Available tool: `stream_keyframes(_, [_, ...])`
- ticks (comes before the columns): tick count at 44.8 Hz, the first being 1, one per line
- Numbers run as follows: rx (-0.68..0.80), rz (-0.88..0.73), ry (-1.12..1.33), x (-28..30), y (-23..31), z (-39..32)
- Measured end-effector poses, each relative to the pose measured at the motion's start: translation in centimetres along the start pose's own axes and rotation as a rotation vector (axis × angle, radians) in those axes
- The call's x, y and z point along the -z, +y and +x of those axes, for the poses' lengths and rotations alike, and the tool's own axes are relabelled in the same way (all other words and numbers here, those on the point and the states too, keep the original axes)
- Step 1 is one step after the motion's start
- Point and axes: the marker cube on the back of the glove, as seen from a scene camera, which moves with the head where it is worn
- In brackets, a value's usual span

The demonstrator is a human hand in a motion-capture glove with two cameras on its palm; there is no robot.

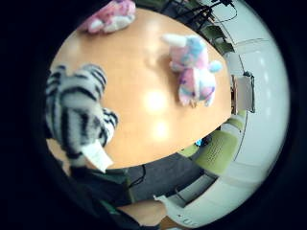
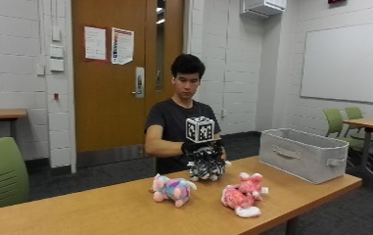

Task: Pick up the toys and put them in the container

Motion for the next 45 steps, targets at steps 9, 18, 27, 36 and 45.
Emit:
stream_keyframes(9, [-0.063,-0.078,-0.002,-3.3,0.5,0.8])
stream_keyframes(18, [-0.102,-0.143,-0.090,-5.1,0.7,1.4])
stream_keyframes(27, [-0.048,-0.205,-0.079,-4.9,1.4,0.0])
stream_keyframes(36, [-0.067,0.026,0.084,-3.8,1.5,-0.6])
stream_keyframes(45, [-0.131,-0.016,-0.019,-2.2,-1.4,1.6])
